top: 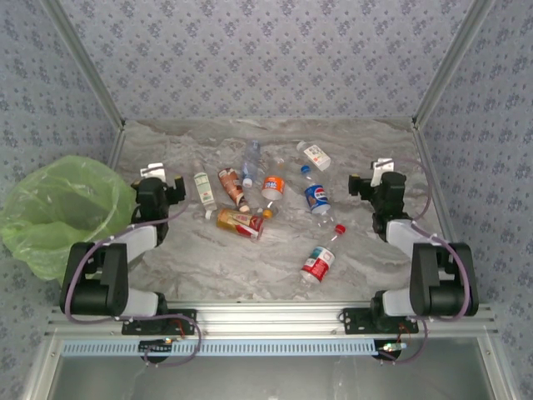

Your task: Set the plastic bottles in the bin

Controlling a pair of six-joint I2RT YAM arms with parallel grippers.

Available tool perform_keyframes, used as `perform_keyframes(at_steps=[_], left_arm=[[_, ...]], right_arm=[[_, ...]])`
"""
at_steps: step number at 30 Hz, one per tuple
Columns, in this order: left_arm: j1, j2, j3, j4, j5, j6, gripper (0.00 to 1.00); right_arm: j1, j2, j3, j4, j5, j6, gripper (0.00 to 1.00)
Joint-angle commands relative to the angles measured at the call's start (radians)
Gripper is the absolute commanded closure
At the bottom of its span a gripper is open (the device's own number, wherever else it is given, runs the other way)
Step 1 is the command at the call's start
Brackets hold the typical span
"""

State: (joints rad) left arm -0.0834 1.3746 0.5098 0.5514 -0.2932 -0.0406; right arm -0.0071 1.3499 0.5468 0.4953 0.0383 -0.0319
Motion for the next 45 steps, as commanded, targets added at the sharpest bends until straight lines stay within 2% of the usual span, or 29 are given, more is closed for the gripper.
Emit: perform_keyframes(at_steps=[1, 6, 9, 14, 20, 23, 25, 27, 30, 32, 36, 40, 45], left_arm=[[-0.038, -0.044, 0.062, -0.134, -0.051, 0.016, 0.01], [-0.123, -0.107, 0.142, -0.284, -0.082, -0.075, 0.01], [-0.182, -0.141, 0.186, -0.386, -0.116, -0.165, 0.01], [-0.271, -0.195, 0.248, -0.575, -0.090, -0.316, 0.01], [-0.283, -0.242, 0.263, -0.733, 0.030, -0.523, 0.01], [-0.283, -0.267, 0.227, -0.705, 0.104, -0.541, 0.01], [-0.284, -0.282, 0.208, -0.684, 0.126, -0.545, 0.01], [-0.284, -0.294, 0.194, -0.667, 0.127, -0.538, 0.01], [-0.283, -0.310, 0.182, -0.654, 0.109, -0.526, 0.01], [-0.283, -0.320, 0.178, -0.654, 0.101, -0.518, 0.01], [-0.283, -0.326, 0.177, -0.656, 0.124, -0.491, 0.01], [-0.283, -0.328, 0.171, -0.665, 0.168, -0.486, 0.01], [-0.283, -0.339, 0.152, -0.676, 0.201, -0.487, 0.01]], right_arm=[[0.004, -0.068, 0.071, -0.174, 0.010, 0.080, 0.01], [0.025, -0.073, 0.263, -0.519, -0.028, 0.198, 0.01], [0.060, -0.063, 0.309, -0.643, 0.001, 0.262, 0.01], [0.115, -0.092, 0.335, -0.862, 0.008, 0.451, 0.01], [0.188, -0.135, 0.339, -1.167, -0.040, 0.615, 0.03], [0.251, -0.164, 0.314, -1.244, -0.008, 0.683, 0.07], [0.277, -0.184, 0.280, -1.243, -0.019, 0.730, 0.11], [0.300, -0.199, 0.237, -1.200, -0.082, 0.768, 0.17], [0.368, -0.193, 0.203, -1.179, -0.111, 0.847, 0.17], [0.440, -0.167, 0.203, -1.206, -0.075, 0.897, 0.12], [0.556, -0.095, 0.212, -1.253, 0.035, 0.961, 0.08], [0.615, -0.035, 0.204, -1.222, 0.094, 1.015, 0.08], [0.637, 0.039, 0.193, -1.139, 0.080, 1.042, 0.11]])
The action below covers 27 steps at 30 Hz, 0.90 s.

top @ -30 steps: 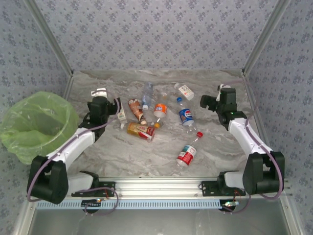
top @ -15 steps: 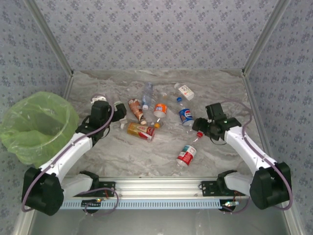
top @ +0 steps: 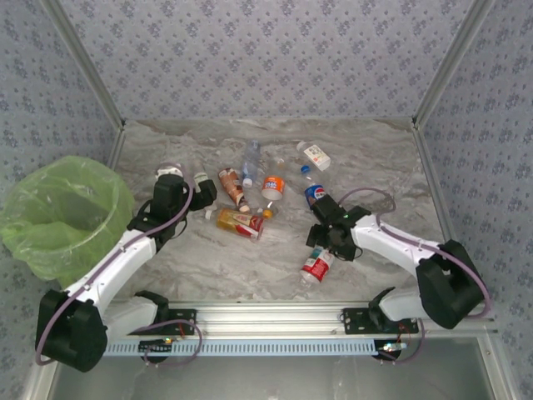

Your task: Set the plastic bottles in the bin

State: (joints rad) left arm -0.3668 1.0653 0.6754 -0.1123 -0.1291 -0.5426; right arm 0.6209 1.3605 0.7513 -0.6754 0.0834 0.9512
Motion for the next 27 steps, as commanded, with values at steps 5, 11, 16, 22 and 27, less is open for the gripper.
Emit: perform_keyframes(at_steps=[5, 11, 16, 22, 27], left_arm=[[0.000, -0.034, -0.012, -0.029, 0.075, 0.029, 0.01], [0.000, -0.027, -0.009, -0.008, 0.187, 0.019, 0.01], [0.000, -0.019, 0.015, -0.014, 0.274, 0.012, 0.01], [-0.014, -0.016, -0.012, 0.097, 0.421, -0.028, 0.01], [-0.060, -0.006, 0.001, 0.140, 0.462, -0.012, 0.01]], right_arm=[[0.016, 0.065, -0.036, 0.141, 0.053, 0.086, 0.18], [0.019, 0.052, -0.073, 0.206, 0.117, 0.110, 0.34], [0.025, -0.038, -0.110, 0.226, 0.178, 0.123, 0.40], [0.083, -0.202, -0.108, 0.211, 0.304, 0.089, 0.42], [0.130, -0.291, -0.093, 0.290, 0.344, 0.001, 0.41]])
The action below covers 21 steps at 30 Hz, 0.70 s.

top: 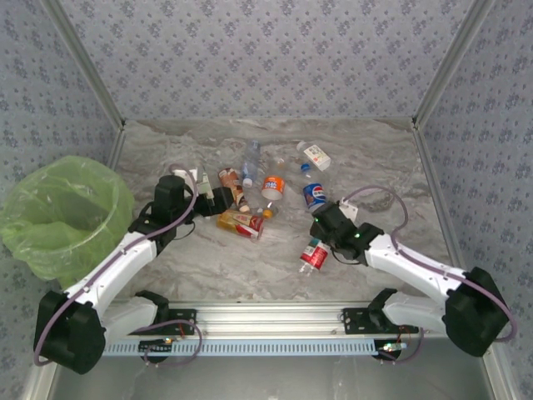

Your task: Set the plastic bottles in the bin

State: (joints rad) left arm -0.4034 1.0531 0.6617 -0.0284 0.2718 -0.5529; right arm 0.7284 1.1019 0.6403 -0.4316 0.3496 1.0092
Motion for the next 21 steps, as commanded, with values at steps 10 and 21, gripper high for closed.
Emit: perform_keyframes(at_steps=[10, 21], left_arm=[[-0.118, 0.040, 0.067, 0.071, 0.133, 0.087, 0.01], [-0.300, 0.155, 0.263, -0.053, 0.131, 0.354, 0.01]], right_arm=[[0.066, -0.012, 0.028, 0.466, 0.068, -0.221, 0.39], [0.034, 0.139, 0.235, 0.601, -0.026, -0.297, 0.38]])
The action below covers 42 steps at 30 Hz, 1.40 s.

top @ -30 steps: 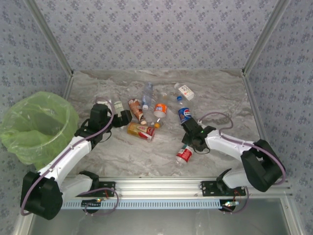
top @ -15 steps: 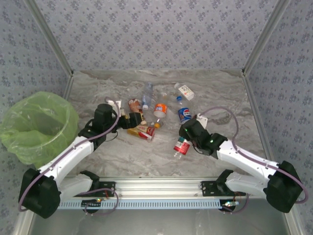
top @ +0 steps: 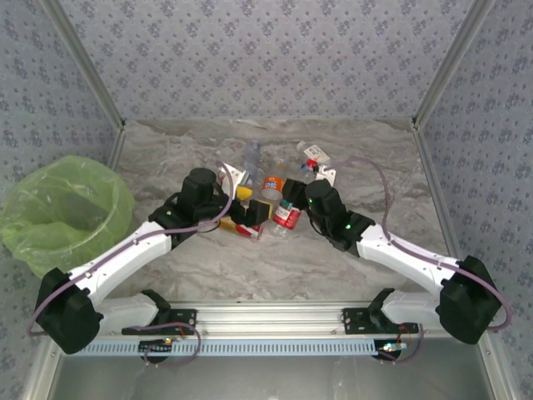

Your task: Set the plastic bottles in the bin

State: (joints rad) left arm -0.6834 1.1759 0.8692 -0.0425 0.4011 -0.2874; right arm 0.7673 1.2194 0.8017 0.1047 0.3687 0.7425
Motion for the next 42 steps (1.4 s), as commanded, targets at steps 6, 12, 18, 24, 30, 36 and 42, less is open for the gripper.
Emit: perform_keyframes(at_steps=[6, 12, 18, 24, 30, 36, 42], left_arm=[[-0.065, 0.129, 0.149, -0.085, -0.136, 0.108, 0.01], [-0.065, 0.180, 0.187, -0.094, -0.121, 0.160, 0.01], [-0.065, 0.184, 0.189, -0.052, -0.113, 0.173, 0.09], [-0.065, 0.176, 0.158, -0.021, -0.150, 0.166, 0.23], [-0.060, 0.133, 0.098, 0.049, -0.216, 0.136, 0.32], [-0.034, 0.119, 0.074, 0.078, -0.238, 0.102, 0.38], [-0.004, 0.110, 0.051, 0.085, -0.278, 0.064, 0.43]], right_arm=[[-0.005, 0.089, 0.177, 0.070, -0.120, -0.024, 0.38], [-0.018, 0.129, 0.262, 0.052, -0.214, -0.074, 0.36], [-0.032, 0.162, 0.296, 0.039, -0.279, -0.100, 0.34], [-0.057, 0.165, 0.307, 0.038, -0.342, -0.056, 0.31], [-0.079, 0.164, 0.307, 0.038, -0.393, -0.019, 0.24], [-0.118, 0.153, 0.313, 0.056, -0.487, 0.022, 0.18], [-0.147, 0.119, 0.310, 0.036, -0.499, 0.024, 0.15]])
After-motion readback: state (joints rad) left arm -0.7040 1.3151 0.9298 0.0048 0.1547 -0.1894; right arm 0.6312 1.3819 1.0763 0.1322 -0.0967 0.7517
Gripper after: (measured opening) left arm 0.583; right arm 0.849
